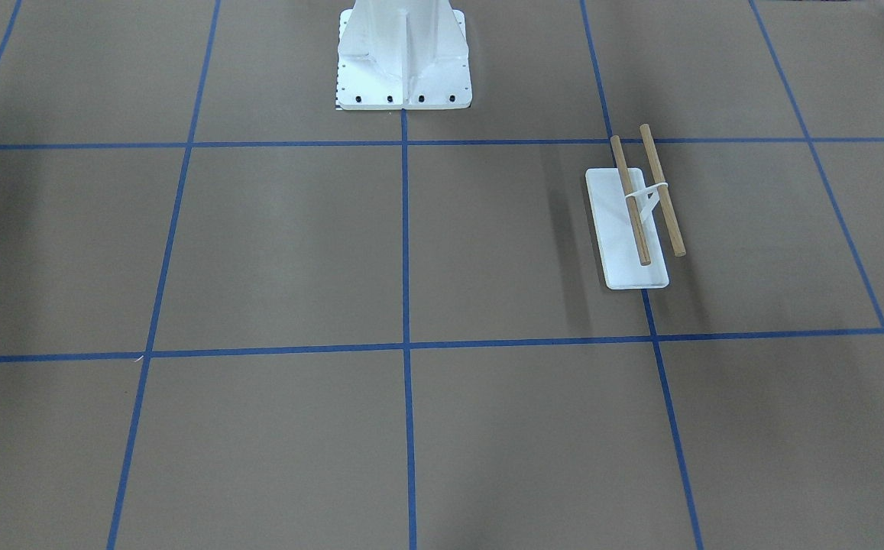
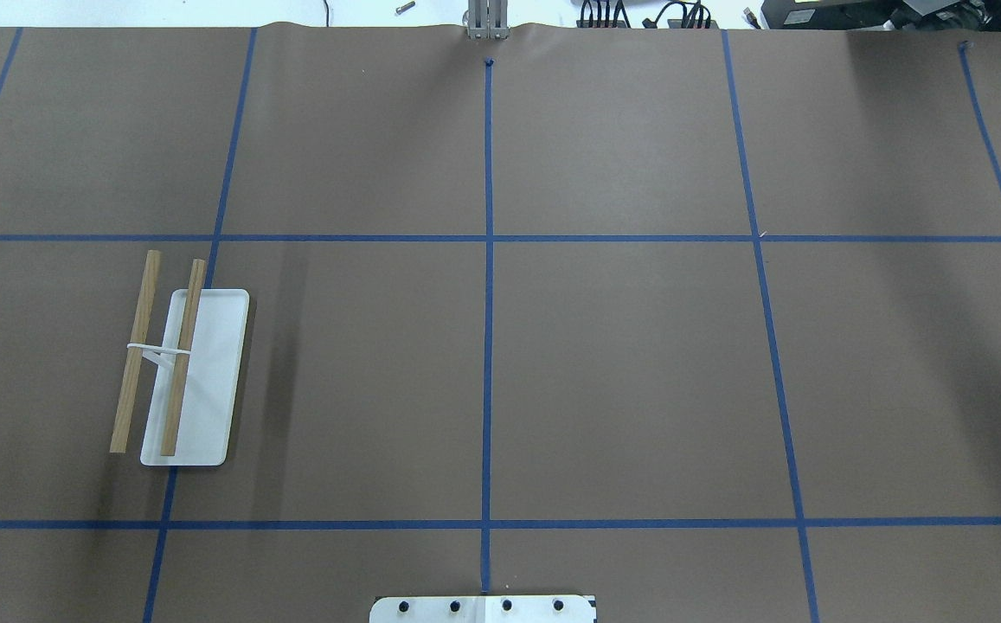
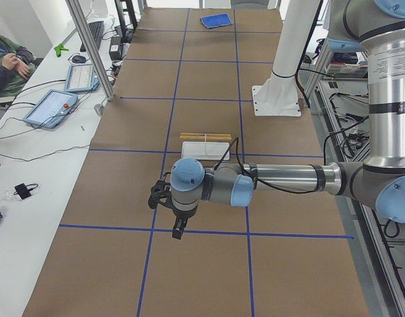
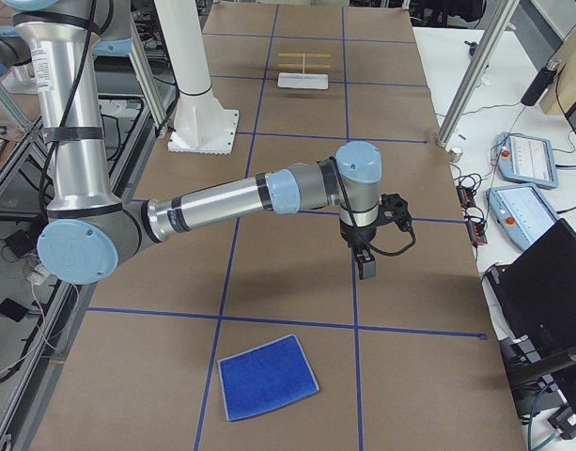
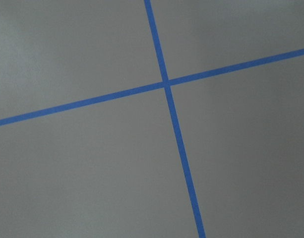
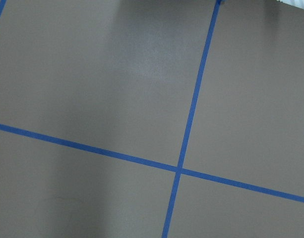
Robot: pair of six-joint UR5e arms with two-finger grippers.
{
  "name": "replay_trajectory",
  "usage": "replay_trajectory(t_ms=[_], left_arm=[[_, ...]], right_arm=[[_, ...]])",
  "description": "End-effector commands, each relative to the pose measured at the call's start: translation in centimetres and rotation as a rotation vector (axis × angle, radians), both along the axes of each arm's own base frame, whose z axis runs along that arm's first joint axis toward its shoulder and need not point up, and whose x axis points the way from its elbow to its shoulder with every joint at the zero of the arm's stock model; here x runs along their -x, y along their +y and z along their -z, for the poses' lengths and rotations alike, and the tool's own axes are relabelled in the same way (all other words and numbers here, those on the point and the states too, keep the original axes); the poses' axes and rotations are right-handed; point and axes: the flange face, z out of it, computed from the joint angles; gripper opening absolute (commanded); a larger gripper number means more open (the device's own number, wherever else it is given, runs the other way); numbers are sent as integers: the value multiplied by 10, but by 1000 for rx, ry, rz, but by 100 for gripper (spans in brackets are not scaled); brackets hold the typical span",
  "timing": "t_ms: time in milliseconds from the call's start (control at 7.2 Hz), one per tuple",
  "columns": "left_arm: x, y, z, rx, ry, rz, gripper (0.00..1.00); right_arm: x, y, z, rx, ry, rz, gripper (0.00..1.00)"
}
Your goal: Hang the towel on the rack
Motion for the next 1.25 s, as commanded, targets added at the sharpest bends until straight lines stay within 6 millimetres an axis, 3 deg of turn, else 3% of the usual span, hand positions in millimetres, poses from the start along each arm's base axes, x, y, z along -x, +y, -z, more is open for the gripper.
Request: replay_trajectory(t_ms=[0,278,556,833,972,1111], left_arm=[[0,-24,24,-130,-2,1,99],[1,-25,32,-217,-4,1,99],[1,-24,34,-233,-7,3,99],[1,-24,34,-231,-7,6,99],[1,-24,34,-230,-7,7,99],[1,-24,35,-231,-7,7,99]], right_arm=[[0,11,-12,-46,15,82,100],[1,29,-40,-47,2,154,100],[-8,57,-99,27,103,145,100],[-9,66,-209,-7,109,139,100],[-8,72,-254,-25,97,138,100],[-3,84,-274,-23,29,150,100]])
